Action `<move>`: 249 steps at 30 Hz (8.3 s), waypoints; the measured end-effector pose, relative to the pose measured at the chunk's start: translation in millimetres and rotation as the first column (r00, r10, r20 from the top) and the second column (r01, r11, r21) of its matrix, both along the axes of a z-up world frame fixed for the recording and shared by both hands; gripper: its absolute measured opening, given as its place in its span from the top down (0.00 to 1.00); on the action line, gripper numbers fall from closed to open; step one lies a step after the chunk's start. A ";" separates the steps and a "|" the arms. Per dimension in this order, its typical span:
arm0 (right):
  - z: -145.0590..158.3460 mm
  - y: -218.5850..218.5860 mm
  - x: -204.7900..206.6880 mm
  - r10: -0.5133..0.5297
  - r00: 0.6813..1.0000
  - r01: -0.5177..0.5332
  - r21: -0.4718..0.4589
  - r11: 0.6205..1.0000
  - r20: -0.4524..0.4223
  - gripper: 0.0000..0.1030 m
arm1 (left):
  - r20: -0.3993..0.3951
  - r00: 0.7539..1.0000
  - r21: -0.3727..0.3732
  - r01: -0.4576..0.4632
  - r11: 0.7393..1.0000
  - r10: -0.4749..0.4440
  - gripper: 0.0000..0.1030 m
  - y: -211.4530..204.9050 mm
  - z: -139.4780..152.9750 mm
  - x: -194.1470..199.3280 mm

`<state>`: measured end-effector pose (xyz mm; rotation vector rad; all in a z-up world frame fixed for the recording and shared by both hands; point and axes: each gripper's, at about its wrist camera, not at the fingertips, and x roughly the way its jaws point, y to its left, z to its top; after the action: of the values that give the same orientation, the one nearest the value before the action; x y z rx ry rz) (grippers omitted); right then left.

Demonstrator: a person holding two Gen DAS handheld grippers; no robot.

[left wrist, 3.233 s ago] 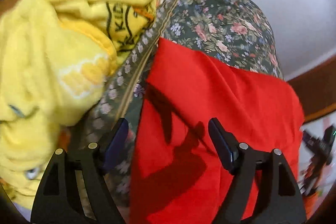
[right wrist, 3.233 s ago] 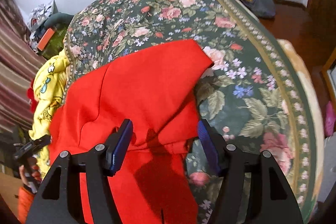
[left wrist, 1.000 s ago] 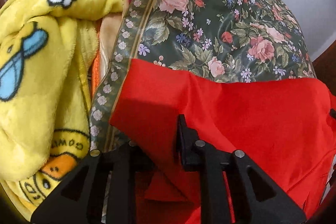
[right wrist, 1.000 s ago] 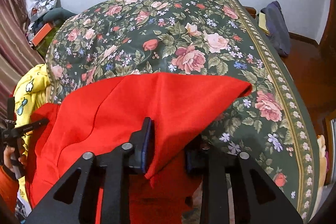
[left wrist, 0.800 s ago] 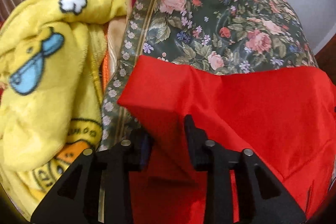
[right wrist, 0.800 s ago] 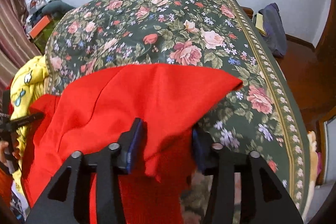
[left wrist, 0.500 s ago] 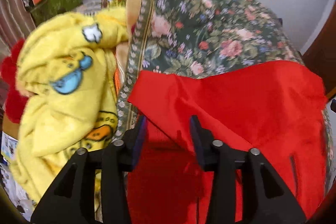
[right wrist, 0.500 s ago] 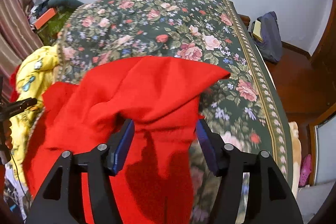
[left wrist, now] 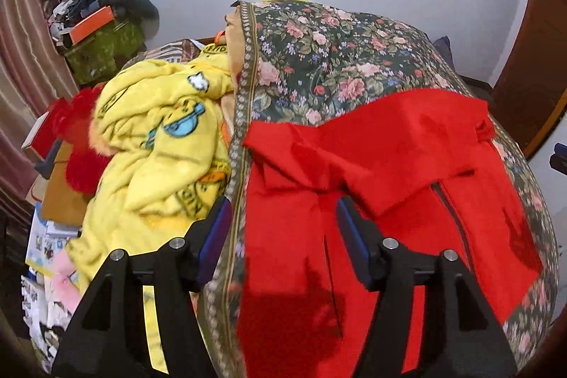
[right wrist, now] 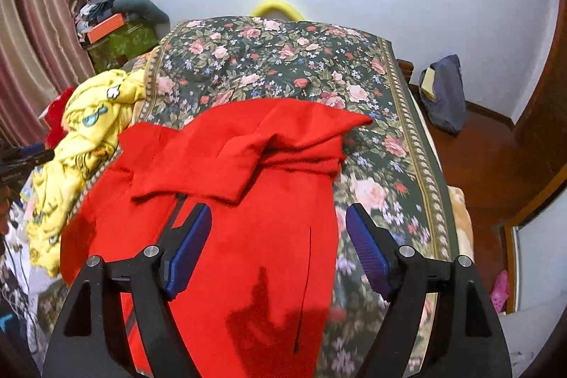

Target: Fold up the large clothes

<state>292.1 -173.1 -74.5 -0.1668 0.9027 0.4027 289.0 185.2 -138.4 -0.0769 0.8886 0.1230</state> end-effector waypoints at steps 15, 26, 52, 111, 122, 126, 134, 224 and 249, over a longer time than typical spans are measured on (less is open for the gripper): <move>-69.5 -31.0 -56.1 -0.035 0.977 0.032 -0.017 0.999 -0.208 0.27 | -0.262 0.965 -0.234 -0.075 0.969 0.011 0.32 37.6 -112.3 -92.8; -105.5 -57.1 -68.4 -0.098 0.941 0.129 0.075 0.989 -0.324 0.27 | -0.342 0.940 -0.366 -0.117 0.923 -0.016 0.32 27.3 -170.8 -117.2; -57.2 -32.6 -46.7 0.047 0.982 0.003 0.262 0.965 -0.185 0.87 | -0.087 0.993 -0.212 0.060 0.975 -0.080 0.92 -20.7 -66.4 -72.1; -65.0 135.2 93.5 0.291 0.957 -0.290 0.039 0.956 -0.008 0.55 | -0.047 0.993 -0.109 0.105 0.988 -0.111 0.53 -31.8 -64.6 132.4; -92.5 123.7 92.6 0.271 0.962 -0.270 -0.054 0.961 0.024 0.38 | -0.116 0.992 -0.066 0.044 0.997 -0.052 0.27 -29.1 -140.0 129.4; -93.6 91.2 102.0 0.180 0.983 -0.173 -0.122 0.977 0.046 0.38 | -0.136 0.990 -0.067 -0.037 0.997 0.028 0.27 2.6 -149.3 122.7; -90.5 14.2 100.0 0.006 0.999 -0.002 -0.108 0.994 0.037 0.36 | -0.170 0.973 0.045 -0.151 0.987 0.157 0.27 42.9 -161.1 101.8; -45.0 127.5 52.9 0.182 0.982 -0.182 0.010 0.983 -0.050 0.33 | 0.144 0.909 -0.632 -0.219 0.743 0.391 0.97 60.0 -47.0 62.5; -108.1 220.6 13.8 0.398 0.907 -0.410 -0.076 0.909 -0.137 0.25 | 0.167 0.901 -0.460 -0.287 0.840 0.400 0.97 43.5 -33.8 25.9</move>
<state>305.9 47.5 -182.6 -0.4342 1.0081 0.7602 314.9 228.7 -172.2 -0.6563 0.6181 0.2510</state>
